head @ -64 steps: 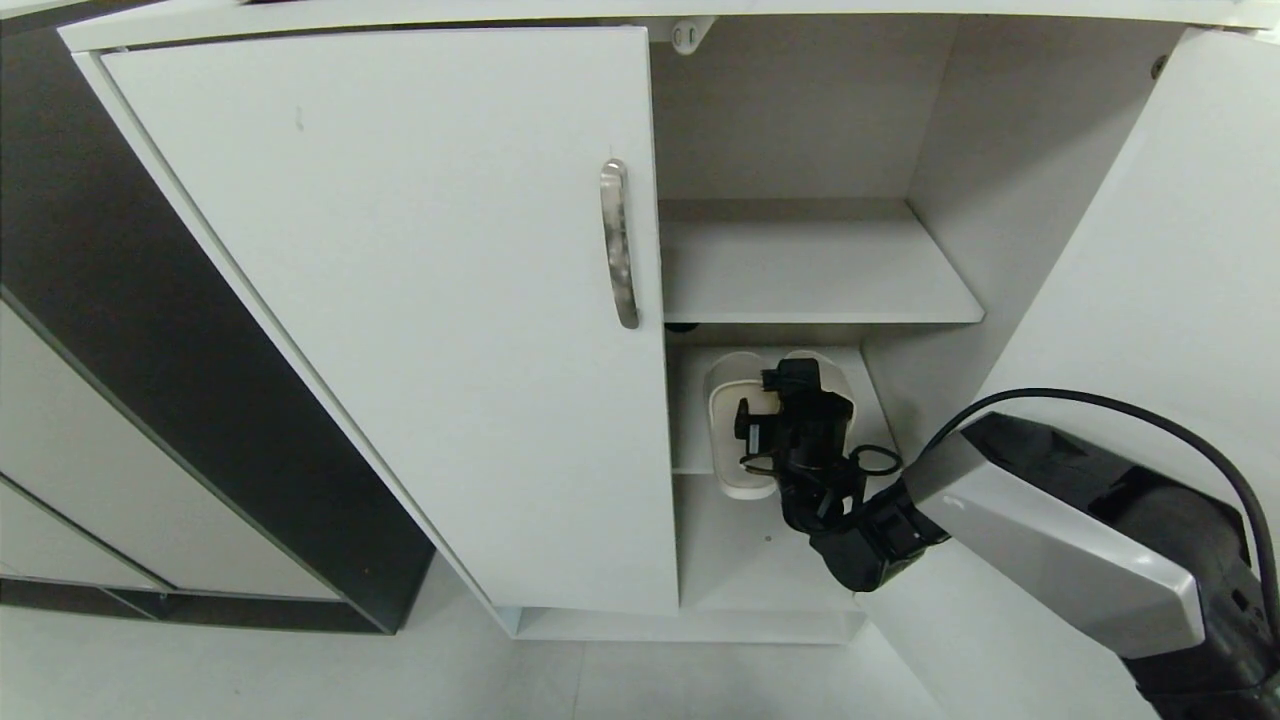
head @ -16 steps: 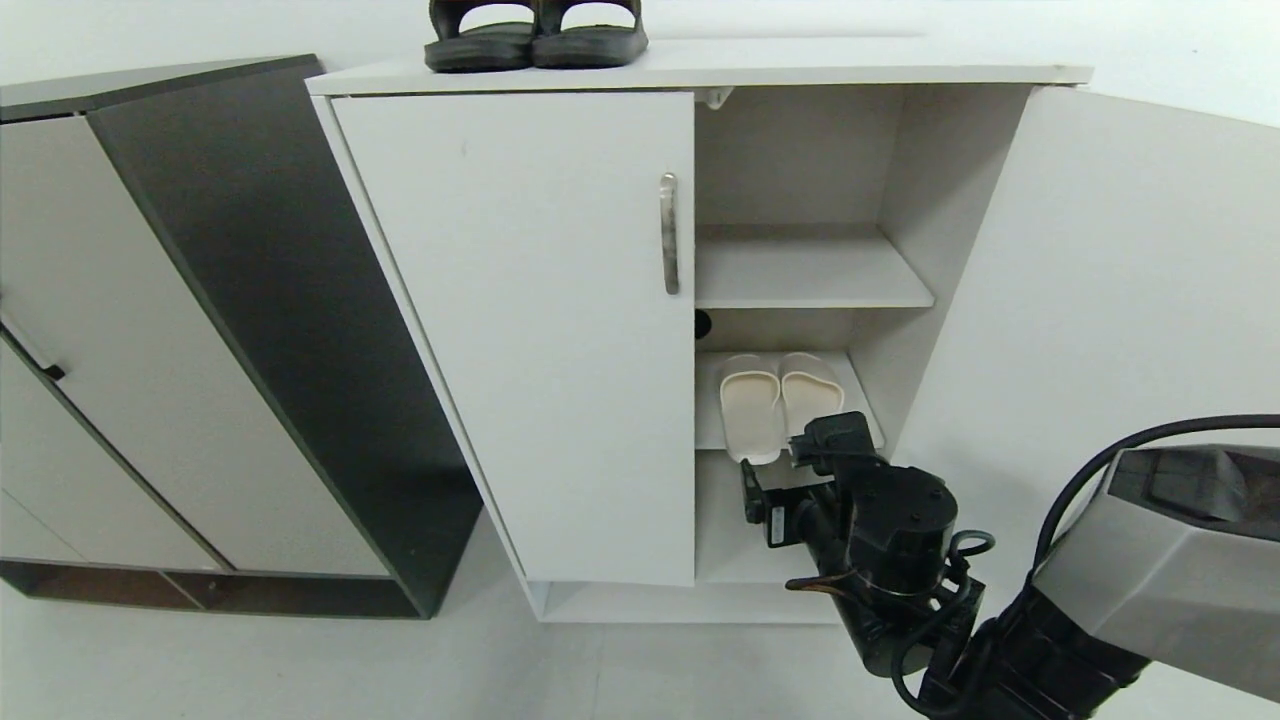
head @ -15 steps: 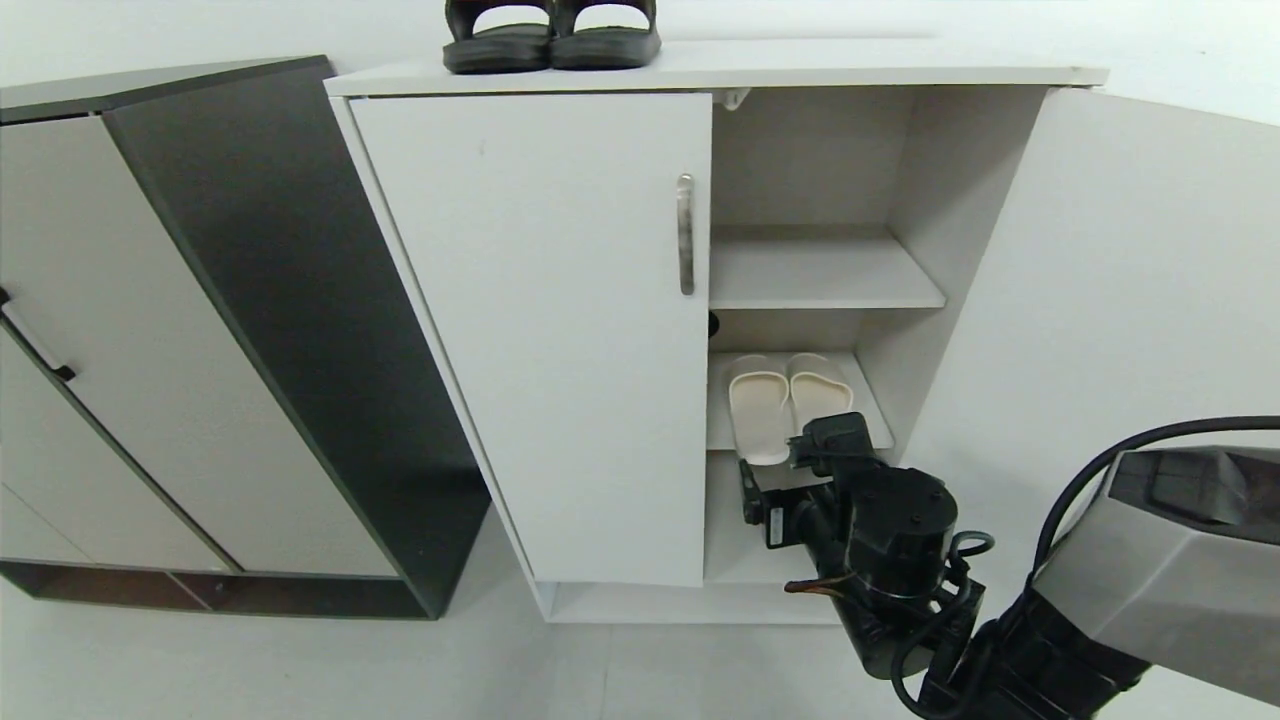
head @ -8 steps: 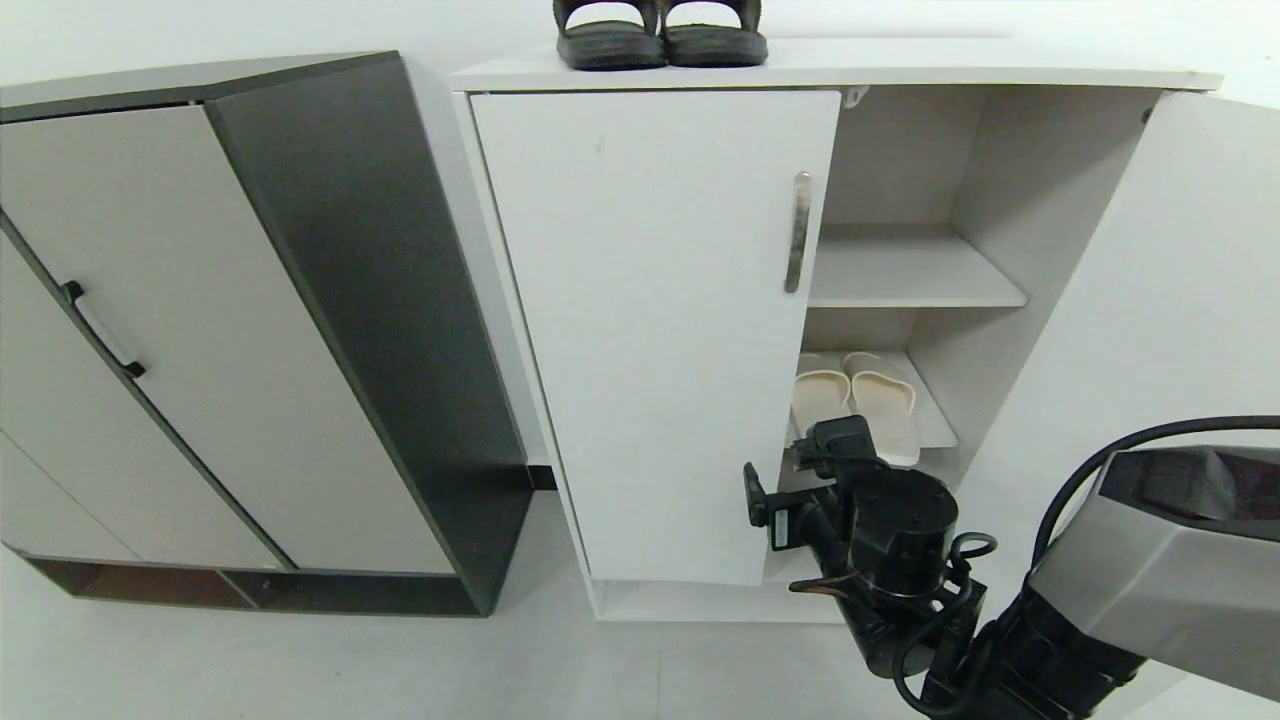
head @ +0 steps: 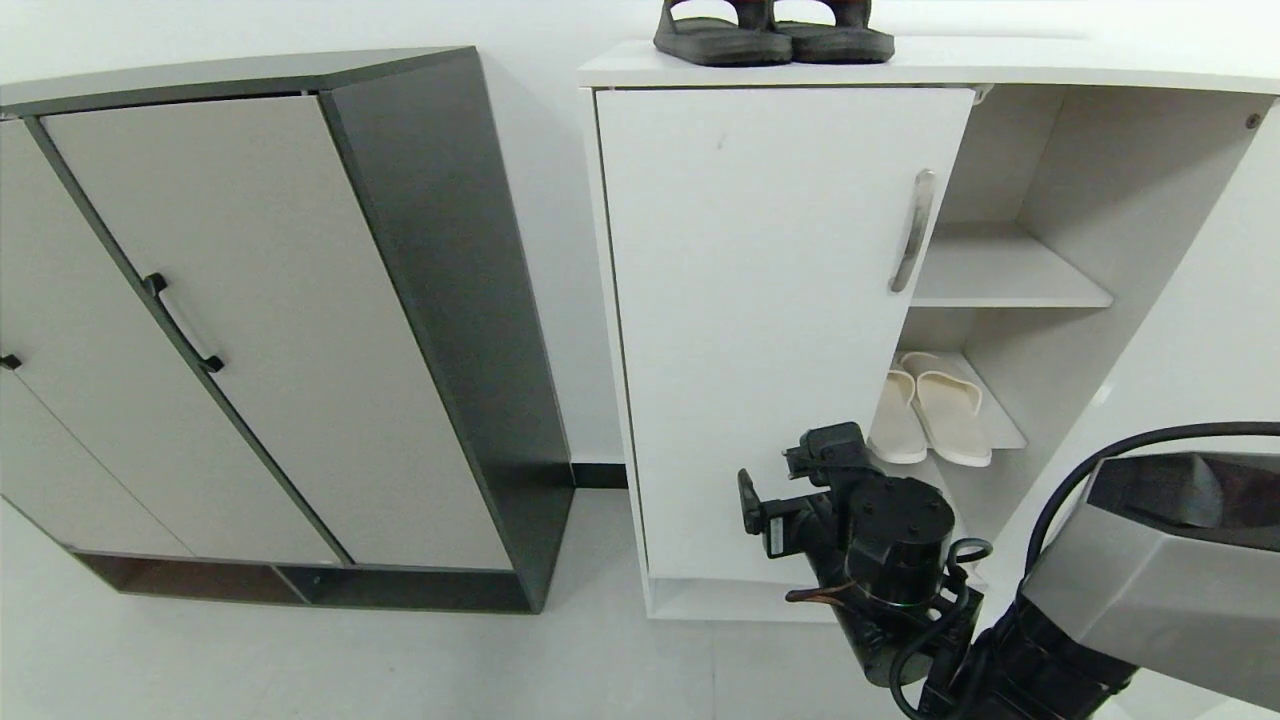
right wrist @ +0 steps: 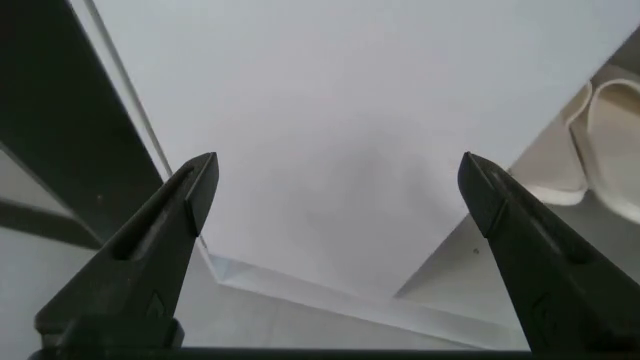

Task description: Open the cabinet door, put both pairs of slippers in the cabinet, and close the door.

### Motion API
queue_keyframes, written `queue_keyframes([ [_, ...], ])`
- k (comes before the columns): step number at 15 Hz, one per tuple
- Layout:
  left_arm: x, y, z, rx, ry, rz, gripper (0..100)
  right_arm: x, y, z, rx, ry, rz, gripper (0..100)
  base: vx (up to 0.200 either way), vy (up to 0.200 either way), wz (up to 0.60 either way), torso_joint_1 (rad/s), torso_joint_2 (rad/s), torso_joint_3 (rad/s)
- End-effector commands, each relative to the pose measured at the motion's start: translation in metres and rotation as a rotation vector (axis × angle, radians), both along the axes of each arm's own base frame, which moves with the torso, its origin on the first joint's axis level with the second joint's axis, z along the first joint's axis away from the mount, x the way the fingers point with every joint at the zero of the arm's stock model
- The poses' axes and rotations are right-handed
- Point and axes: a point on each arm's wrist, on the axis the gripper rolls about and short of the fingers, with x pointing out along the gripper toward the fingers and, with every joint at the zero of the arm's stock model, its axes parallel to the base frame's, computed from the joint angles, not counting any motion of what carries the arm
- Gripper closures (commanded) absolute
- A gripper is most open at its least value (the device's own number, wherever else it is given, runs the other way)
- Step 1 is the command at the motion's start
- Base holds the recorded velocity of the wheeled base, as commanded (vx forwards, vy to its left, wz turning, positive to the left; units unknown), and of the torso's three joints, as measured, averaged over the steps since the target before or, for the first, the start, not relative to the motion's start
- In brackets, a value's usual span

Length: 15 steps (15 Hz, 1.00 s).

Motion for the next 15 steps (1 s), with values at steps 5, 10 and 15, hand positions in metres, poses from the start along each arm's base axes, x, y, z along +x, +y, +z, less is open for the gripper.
queue_keyframes([
  [5,0.0001,0.0000,0.0001,-0.001,0.001,-0.001,100,0.0009,-0.0023,-0.0045,-0.020,-0.014,0.006,0,0.000,0.000,0.00,0.000,0.00,0.000],
  [10,0.0001,0.0000,0.0001,-0.001,0.001,-0.001,100,0.0012,-0.0027,-0.0052,-0.028,-0.014,0.009,0,0.000,0.000,0.00,0.000,0.00,0.000],
  [15,0.0001,0.0000,0.0001,-0.001,0.001,-0.001,100,0.0010,-0.0021,-0.0070,-0.038,-0.010,0.011,0,0.000,0.000,0.00,0.000,-0.06,-0.055],
])
